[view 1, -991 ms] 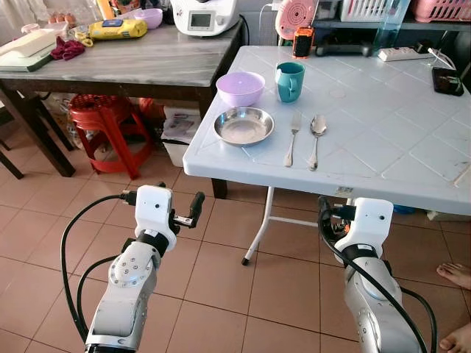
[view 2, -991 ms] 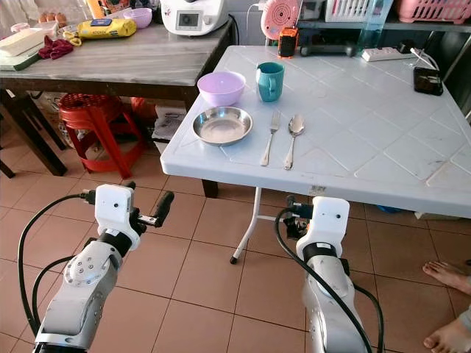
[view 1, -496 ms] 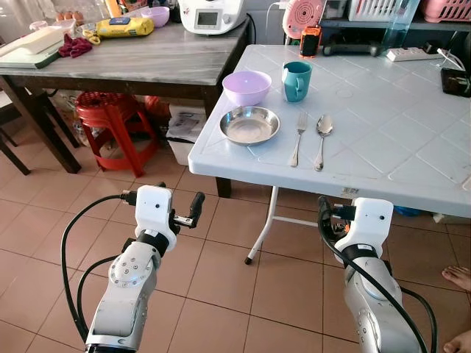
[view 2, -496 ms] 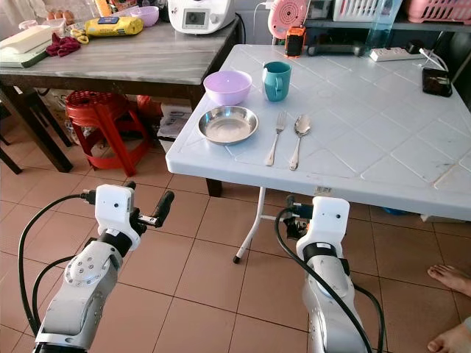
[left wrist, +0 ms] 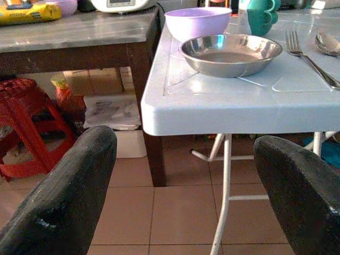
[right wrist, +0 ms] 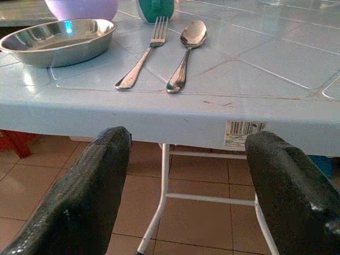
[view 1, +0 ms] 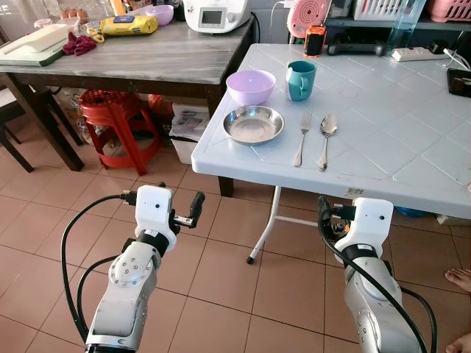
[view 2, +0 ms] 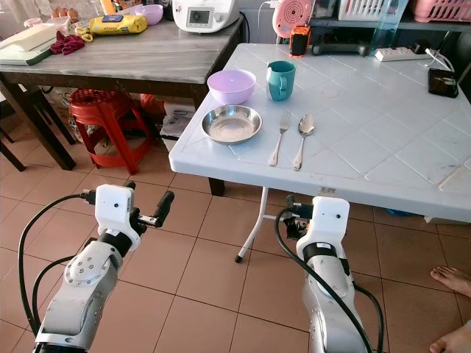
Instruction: Setting the table
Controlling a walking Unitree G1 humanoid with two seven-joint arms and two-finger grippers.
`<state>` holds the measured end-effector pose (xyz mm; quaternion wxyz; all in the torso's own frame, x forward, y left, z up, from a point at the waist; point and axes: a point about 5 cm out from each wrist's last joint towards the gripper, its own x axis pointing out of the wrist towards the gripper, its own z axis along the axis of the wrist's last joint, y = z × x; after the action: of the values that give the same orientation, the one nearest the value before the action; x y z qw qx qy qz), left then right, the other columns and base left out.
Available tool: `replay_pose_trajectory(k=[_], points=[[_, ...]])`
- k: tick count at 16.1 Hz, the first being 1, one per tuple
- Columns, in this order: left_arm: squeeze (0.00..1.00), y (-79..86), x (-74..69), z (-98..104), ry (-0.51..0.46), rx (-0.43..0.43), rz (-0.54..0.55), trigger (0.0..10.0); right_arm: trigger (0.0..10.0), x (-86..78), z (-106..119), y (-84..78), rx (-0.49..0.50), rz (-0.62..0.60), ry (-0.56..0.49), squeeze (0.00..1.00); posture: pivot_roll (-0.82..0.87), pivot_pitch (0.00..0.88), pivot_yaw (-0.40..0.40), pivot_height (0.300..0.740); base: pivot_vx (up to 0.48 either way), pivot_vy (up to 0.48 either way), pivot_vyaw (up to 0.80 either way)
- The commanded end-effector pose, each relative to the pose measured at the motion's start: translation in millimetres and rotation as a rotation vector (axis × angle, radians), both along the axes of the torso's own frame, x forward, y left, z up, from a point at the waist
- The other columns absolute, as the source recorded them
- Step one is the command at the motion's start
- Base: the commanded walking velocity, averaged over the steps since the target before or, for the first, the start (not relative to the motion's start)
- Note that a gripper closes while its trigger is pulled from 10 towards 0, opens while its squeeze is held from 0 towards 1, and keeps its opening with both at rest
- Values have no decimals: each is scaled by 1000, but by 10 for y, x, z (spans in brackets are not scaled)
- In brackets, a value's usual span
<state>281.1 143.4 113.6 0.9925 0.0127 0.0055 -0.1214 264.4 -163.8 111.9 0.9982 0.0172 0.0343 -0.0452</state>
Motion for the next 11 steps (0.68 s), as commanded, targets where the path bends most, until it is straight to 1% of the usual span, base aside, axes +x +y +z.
replay_pose_trajectory(k=[1,11], points=[[0,13,-3,25,-5,-2,3,10000,10000,5,68,16,-3,4,-30,0,-87,78,78,740,0,0,0],[0,13,-3,25,-5,-2,3,10000,10000,5,68,16,-3,4,-30,0,-87,78,78,740,0,0,0]])
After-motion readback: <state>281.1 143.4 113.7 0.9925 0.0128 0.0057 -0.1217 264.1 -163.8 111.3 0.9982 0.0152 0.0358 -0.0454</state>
